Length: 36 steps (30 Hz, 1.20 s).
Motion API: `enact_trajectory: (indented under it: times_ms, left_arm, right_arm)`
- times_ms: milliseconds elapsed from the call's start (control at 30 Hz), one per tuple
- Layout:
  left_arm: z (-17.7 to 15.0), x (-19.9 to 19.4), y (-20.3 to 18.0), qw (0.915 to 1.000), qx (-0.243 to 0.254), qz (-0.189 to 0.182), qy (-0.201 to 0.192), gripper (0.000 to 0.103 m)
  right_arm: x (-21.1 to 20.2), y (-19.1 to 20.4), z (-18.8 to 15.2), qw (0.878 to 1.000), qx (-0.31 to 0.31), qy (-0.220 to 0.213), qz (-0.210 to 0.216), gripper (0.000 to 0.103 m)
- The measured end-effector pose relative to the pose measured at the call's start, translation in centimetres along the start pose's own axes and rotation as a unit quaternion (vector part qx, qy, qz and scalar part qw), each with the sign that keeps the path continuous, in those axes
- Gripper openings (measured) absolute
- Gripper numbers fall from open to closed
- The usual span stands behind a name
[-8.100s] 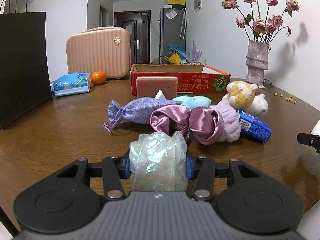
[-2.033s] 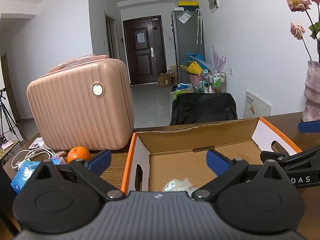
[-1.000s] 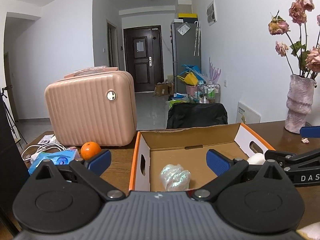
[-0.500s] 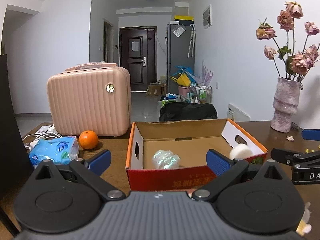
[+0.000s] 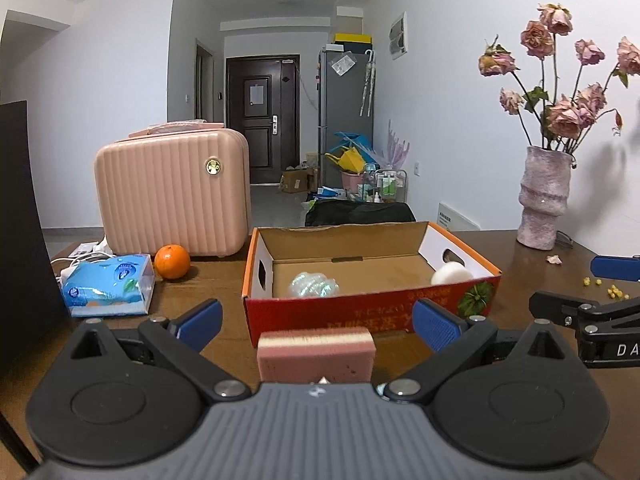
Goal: Organize soft objects
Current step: 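Move both grippers back toward the remaining soft items on the table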
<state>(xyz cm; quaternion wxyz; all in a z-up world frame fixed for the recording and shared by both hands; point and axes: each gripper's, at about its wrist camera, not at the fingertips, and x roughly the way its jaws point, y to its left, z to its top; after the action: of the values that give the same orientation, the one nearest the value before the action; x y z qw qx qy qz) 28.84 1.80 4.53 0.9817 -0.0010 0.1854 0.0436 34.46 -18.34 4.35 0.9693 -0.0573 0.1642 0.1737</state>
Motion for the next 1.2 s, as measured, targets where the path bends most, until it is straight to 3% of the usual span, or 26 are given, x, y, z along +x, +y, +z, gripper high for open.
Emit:
enact_trajectory:
  times_ms: [533, 1200]
  left_arm:
    - [-3.7, -2.9, -0.3, 0.9995, -0.001, -0.016, 0.027, 0.103]
    - [-7.4, -5.4, -0.7, 0.9973, -0.007, -0.040, 0.060, 0.103]
  right_arm:
    - [-3.8, 1.1, -4.5, 1.000, 0.022, 0.019, 0.006, 0.101]
    - [-5.9, 1.9, -9.2, 0.995, 0.046, 0.085, 0.008, 0.101]
